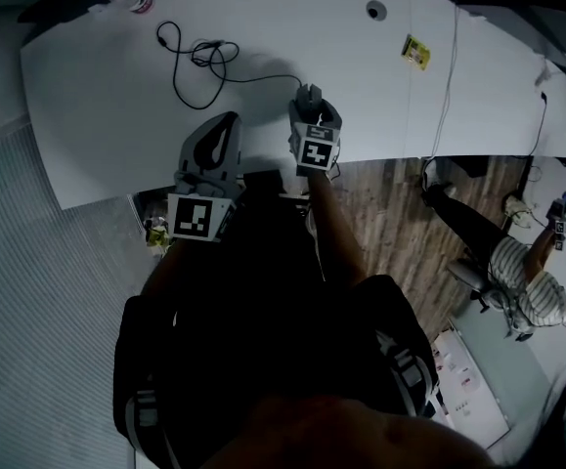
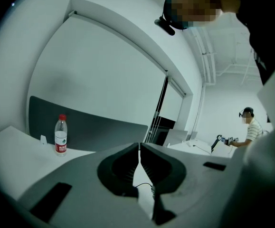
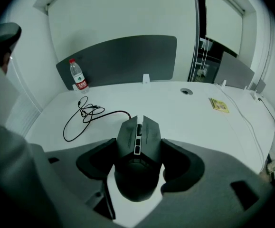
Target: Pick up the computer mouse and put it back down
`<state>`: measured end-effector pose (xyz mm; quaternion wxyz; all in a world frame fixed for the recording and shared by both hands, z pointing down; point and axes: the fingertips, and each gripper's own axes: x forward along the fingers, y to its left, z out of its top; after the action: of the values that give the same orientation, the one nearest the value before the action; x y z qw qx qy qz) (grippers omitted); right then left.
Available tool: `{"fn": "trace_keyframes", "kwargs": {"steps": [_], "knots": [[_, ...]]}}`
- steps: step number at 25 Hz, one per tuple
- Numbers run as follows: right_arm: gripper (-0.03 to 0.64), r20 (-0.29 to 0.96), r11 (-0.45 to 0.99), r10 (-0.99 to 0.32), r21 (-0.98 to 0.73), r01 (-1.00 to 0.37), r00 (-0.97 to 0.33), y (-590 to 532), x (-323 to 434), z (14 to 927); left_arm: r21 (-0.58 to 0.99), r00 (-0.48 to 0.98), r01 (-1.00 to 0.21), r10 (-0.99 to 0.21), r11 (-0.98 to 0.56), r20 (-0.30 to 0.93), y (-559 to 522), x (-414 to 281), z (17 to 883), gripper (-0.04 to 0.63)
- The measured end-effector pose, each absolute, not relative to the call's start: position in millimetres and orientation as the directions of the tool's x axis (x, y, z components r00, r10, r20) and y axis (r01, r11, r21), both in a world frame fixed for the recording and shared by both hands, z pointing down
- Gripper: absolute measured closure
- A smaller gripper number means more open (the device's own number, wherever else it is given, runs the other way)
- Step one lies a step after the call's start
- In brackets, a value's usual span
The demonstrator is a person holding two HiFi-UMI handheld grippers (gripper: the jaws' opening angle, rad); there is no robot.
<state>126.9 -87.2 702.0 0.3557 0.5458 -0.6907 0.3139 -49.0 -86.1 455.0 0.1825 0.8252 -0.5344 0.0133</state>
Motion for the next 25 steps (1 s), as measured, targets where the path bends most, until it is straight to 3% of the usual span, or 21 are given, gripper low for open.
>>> {"fn": "trace_keyframes", "kwargs": {"steps": [25], "knots": [[0.330, 0.666, 0.214, -0.720, -0.050, -0.976, -0.192, -86.8, 114.0, 584.8, 0.244, 0.397, -0.898, -0.914, -0.367, 0.087, -66.4, -79.7, 376.8, 0.583]]}}
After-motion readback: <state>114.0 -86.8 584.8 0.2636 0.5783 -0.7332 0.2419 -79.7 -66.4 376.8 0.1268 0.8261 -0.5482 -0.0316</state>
